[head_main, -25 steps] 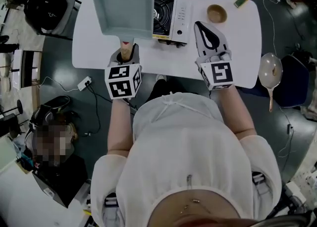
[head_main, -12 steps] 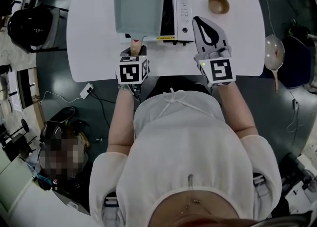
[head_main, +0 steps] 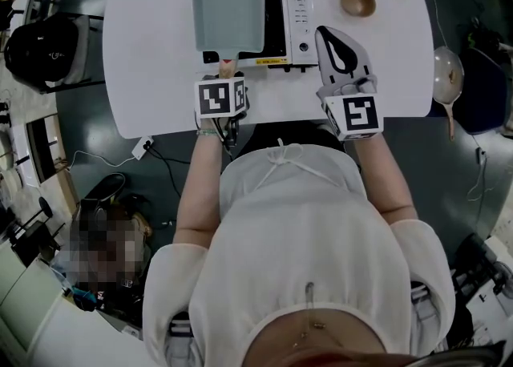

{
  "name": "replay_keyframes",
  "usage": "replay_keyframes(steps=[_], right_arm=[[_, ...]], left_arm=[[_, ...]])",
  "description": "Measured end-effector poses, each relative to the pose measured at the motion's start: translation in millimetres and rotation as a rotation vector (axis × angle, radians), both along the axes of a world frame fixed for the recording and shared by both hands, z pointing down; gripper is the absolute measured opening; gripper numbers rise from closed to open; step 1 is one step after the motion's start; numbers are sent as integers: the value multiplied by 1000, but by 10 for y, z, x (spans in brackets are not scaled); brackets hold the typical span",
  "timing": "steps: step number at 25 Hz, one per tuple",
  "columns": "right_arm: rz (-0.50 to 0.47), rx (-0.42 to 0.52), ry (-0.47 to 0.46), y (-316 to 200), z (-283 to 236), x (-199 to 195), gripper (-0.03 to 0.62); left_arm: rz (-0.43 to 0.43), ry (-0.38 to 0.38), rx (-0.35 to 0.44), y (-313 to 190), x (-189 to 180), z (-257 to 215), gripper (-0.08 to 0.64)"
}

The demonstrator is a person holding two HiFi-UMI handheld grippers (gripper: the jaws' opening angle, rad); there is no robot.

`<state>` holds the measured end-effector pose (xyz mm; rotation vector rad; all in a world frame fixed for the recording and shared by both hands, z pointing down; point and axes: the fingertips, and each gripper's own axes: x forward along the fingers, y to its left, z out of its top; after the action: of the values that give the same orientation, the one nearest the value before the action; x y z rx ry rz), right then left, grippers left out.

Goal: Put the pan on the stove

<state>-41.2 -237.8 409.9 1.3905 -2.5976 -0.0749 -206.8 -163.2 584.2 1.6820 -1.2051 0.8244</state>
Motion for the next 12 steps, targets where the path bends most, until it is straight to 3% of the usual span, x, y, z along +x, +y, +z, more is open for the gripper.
replay_keyframes(steps=[9,12], right_arm=[[-4,-13,15,-88,55,52,8],[2,-27,11,-118,80,94,8]], left_arm=[[-70,35,-112,6,82,117,61],[-52,-2,-130,7,73,154,61]])
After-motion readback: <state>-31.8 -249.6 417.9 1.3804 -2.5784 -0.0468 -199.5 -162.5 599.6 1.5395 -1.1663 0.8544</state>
